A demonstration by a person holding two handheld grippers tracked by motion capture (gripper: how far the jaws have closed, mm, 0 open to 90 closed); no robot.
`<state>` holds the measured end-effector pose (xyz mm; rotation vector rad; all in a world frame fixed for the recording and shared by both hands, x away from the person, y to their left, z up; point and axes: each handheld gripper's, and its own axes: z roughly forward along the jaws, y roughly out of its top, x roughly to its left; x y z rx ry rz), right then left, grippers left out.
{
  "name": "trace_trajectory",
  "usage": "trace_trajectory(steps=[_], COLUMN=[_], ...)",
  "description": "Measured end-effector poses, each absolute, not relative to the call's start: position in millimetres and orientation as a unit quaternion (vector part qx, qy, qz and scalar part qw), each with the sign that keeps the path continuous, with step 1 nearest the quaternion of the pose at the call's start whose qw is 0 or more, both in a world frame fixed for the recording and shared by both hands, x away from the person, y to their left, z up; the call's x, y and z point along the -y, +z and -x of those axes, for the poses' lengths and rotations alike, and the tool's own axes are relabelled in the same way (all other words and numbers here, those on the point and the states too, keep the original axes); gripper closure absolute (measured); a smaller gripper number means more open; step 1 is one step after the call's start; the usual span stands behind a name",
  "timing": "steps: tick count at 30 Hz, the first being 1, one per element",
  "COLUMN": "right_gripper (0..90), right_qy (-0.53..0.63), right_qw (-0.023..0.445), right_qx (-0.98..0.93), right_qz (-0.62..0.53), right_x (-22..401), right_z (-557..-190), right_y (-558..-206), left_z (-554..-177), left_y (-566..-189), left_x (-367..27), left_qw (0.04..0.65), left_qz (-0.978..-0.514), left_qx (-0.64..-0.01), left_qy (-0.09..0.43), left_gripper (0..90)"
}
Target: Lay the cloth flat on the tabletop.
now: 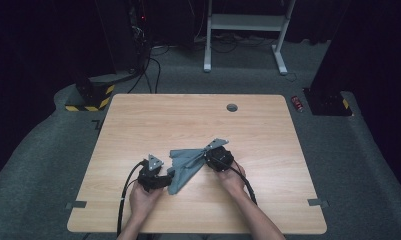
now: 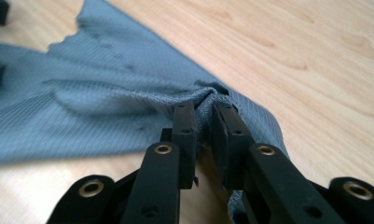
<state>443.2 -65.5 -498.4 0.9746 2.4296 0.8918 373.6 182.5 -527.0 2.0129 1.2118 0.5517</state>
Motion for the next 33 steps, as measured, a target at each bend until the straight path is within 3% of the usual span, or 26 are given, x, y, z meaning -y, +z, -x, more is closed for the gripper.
trace_trajectory(steps=[8,18,25,27,29,33], right_gripper=[74.7,85.7,73.2,76.3,86.2,89.7], right_qy=[0.315,0.345,0.315,0.312,0.305,0.298], right_qw=[0.169,0.164,0.154,0.153,0.164,0.17], right_qx=[-0.86,-0.86,-0.87,-0.872,-0.876,-0.88], right_qz=[-0.363,-0.339,-0.345,-0.344,-0.336,-0.328], right_x=[65,81,67,67,68,69], right_z=[-453,-430,-438,-439,-439,-436], right_y=[-501,-492,-509,-512,-511,-511], left_z=[-374,-374,-373,-374,-374,-374], left_y=[-527,-527,-527,-527,-527,-527], left_x=[-183,-182,-182,-183,-183,-183], left_qw=[0.356,0.356,0.357,0.356,0.356,0.356], left_qz=[-0.78,-0.779,-0.779,-0.779,-0.78,-0.779], left_qx=[-0.469,-0.47,-0.47,-0.469,-0.469,-0.469], left_qy=[0.214,0.213,0.213,0.214,0.214,0.214], left_gripper=[35.7,35.6,35.6,35.5,35.5,35.5])
